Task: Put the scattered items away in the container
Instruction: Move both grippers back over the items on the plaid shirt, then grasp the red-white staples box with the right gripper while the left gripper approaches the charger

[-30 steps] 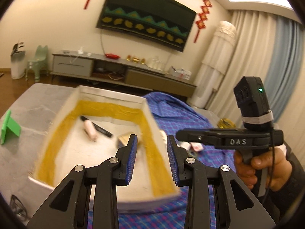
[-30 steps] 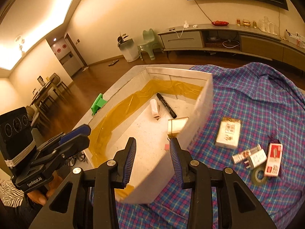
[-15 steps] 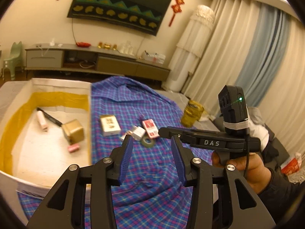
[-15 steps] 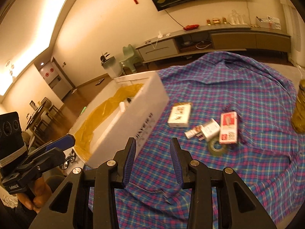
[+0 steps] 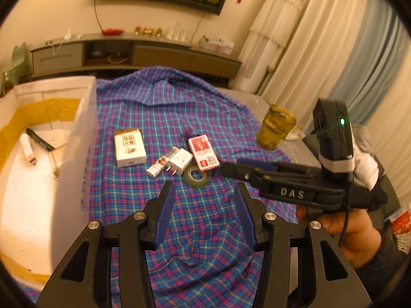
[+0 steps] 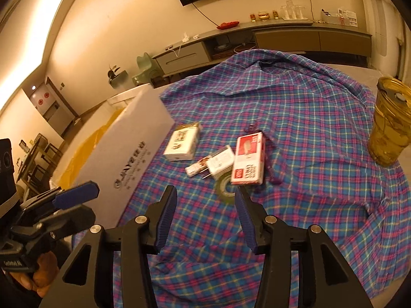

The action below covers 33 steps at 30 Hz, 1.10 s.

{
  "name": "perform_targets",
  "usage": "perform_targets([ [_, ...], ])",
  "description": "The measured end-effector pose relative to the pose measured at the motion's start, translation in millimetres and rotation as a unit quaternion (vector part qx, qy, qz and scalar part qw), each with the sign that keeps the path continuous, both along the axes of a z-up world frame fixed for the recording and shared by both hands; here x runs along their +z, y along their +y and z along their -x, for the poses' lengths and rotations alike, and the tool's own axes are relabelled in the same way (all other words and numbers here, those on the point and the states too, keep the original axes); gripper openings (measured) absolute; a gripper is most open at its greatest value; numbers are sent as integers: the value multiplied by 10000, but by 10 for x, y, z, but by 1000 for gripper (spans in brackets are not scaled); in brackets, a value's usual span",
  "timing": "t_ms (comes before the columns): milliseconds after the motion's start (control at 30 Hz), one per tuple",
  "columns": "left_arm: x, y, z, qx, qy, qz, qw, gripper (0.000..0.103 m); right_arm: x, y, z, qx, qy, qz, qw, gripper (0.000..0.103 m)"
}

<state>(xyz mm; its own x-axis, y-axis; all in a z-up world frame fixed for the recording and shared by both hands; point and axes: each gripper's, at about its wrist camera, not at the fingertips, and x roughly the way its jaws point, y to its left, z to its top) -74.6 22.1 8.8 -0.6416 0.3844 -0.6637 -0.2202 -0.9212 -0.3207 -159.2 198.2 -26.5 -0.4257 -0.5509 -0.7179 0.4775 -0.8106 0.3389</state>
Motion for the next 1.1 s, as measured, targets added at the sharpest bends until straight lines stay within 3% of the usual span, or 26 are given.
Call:
perform_targets([
  [467,-446,181,677,20,-353,529,9980,50,-491,-291,655,273,-168,-738,9968,51],
  [567,-510,203,776,-3,-382,630,9973,50,-590,-309,689,273,-227,-813,9961,43],
  [867,-605,373,1009,-250,-380,629,9970,50,-172,-84,728,-131,-176,-297,9993,42],
  [1100,-834,533,1212,-370,-610,727,9948,50,-106,245,762,-440,-720,517,9951,42],
])
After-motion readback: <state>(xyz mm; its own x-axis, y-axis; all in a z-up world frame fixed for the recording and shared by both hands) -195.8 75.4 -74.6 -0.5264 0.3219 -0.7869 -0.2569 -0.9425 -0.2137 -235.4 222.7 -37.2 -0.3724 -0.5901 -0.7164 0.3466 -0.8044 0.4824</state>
